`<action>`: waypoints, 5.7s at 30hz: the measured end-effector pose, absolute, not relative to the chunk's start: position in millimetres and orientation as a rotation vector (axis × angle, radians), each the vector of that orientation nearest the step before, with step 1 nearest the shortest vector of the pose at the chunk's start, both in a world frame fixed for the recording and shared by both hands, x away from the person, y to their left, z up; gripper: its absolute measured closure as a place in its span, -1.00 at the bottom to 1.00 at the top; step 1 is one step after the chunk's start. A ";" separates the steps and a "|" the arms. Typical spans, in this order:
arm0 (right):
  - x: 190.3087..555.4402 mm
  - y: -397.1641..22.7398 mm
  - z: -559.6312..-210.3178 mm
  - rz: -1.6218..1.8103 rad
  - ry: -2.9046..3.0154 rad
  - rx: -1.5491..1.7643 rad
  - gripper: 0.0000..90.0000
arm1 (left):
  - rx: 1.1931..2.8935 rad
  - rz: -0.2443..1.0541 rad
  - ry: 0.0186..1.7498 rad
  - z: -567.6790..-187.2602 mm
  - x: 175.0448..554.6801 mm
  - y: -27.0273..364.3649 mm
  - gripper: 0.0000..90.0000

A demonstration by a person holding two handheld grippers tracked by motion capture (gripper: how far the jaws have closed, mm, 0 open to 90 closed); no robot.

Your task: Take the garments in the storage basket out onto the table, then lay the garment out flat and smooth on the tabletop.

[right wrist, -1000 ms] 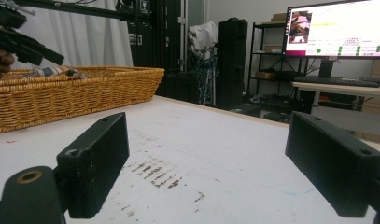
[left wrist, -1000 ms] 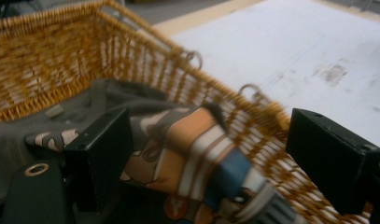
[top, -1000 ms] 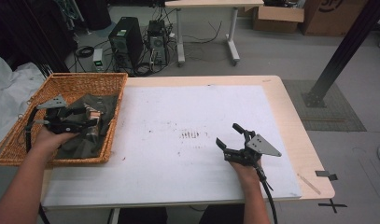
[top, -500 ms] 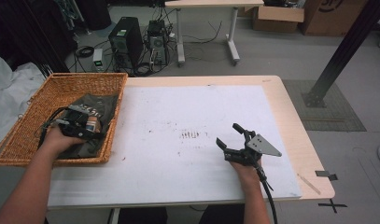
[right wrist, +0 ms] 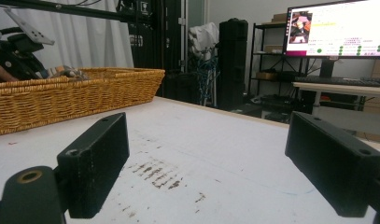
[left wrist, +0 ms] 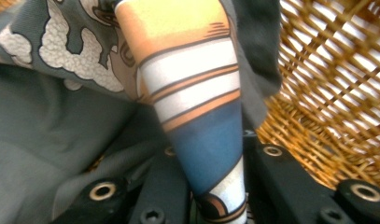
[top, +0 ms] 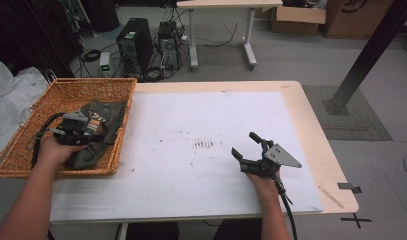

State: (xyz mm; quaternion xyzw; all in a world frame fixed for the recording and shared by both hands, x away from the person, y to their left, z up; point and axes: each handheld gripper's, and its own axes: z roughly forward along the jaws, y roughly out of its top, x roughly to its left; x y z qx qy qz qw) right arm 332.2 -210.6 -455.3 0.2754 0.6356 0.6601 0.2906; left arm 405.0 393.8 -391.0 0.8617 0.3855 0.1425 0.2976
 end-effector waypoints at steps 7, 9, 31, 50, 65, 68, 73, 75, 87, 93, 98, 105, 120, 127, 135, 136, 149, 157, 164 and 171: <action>332.2 -210.5 -455.3 1.760 1.697 0.732 -0.71 | 2.146 0.446 0.975 -367.7 389.6 409.0 0.86; 332.2 -210.5 -455.3 1.760 1.697 0.732 -0.71 | 2.104 0.445 0.985 -362.1 385.6 412.6 0.87; 332.0 -210.4 -455.3 1.757 1.698 0.730 -0.71 | 1.861 0.595 0.591 -248.7 349.5 374.2 0.86; 332.1 -210.3 -455.3 1.759 1.703 0.728 -0.71 | 1.903 0.596 0.358 -174.5 344.1 269.3 0.86; 332.0 -210.2 -455.3 1.760 1.703 0.723 -0.71 | 1.930 0.427 0.340 -236.7 371.0 183.9 0.86; 332.0 -210.3 -455.3 1.760 1.704 0.724 -0.71 | 1.948 0.374 0.354 -262.6 377.3 169.0 0.86; 331.9 -210.2 -455.4 1.761 1.702 0.722 -0.71 | 1.975 0.324 0.415 -304.2 383.0 152.1 0.86; 331.9 -210.2 -455.4 1.761 1.703 0.721 -0.71 | 1.976 0.306 0.445 -322.8 384.4 149.0 0.85; 332.1 -210.4 -455.3 1.763 1.704 0.725 -0.71 | 1.989 0.226 0.574 -399.1 384.3 131.7 0.75; 332.3 -210.5 -455.3 1.763 1.704 0.728 -0.71 | 1.970 0.297 0.634 -382.3 374.8 137.9 -0.39; 332.5 -211.9 -455.5 1.776 1.691 0.735 -0.71 | 1.937 0.278 0.661 -365.6 357.6 157.2 -0.65; 331.8 -211.3 -455.5 1.771 1.695 0.728 -0.71 | 1.899 0.332 0.680 -349.8 332.6 183.8 -0.65; 332.0 -211.0 -455.4 1.770 1.699 0.727 -0.70 | 1.726 0.377 0.629 -334.8 316.5 209.9 -0.66; 332.8 -211.1 -455.2 1.770 1.704 0.732 -0.70 | 1.702 0.370 0.645 -334.0 320.1 204.9 -0.66; 340.8 -212.2 -453.3 1.788 1.748 0.795 -0.68 | 1.702 0.348 0.627 -340.5 337.7 194.9 -0.65; 344.2 -212.1 -452.1 1.790 1.767 0.814 -0.66 | 1.707 0.348 0.622 -342.1 341.4 192.7 -0.65; 392.1 -160.3 -439.9 1.622 2.250 0.765 0.55 | 1.738 0.316 0.629 -358.6 367.2 178.4 -0.65; 355.1 -166.7 -411.2 1.626 2.365 0.451 0.88 | 1.736 0.315 0.661 -360.2 371.6 172.0 -0.65; 312.6 -174.7 -428.6 1.404 2.552 0.383 0.87 | 1.779 0.312 0.658 -366.8 377.5 154.9 -0.65; 309.8 -187.8 -419.1 1.461 2.436 0.469 0.42 | 1.847 0.260 0.718 -389.0 398.3 136.8 -0.63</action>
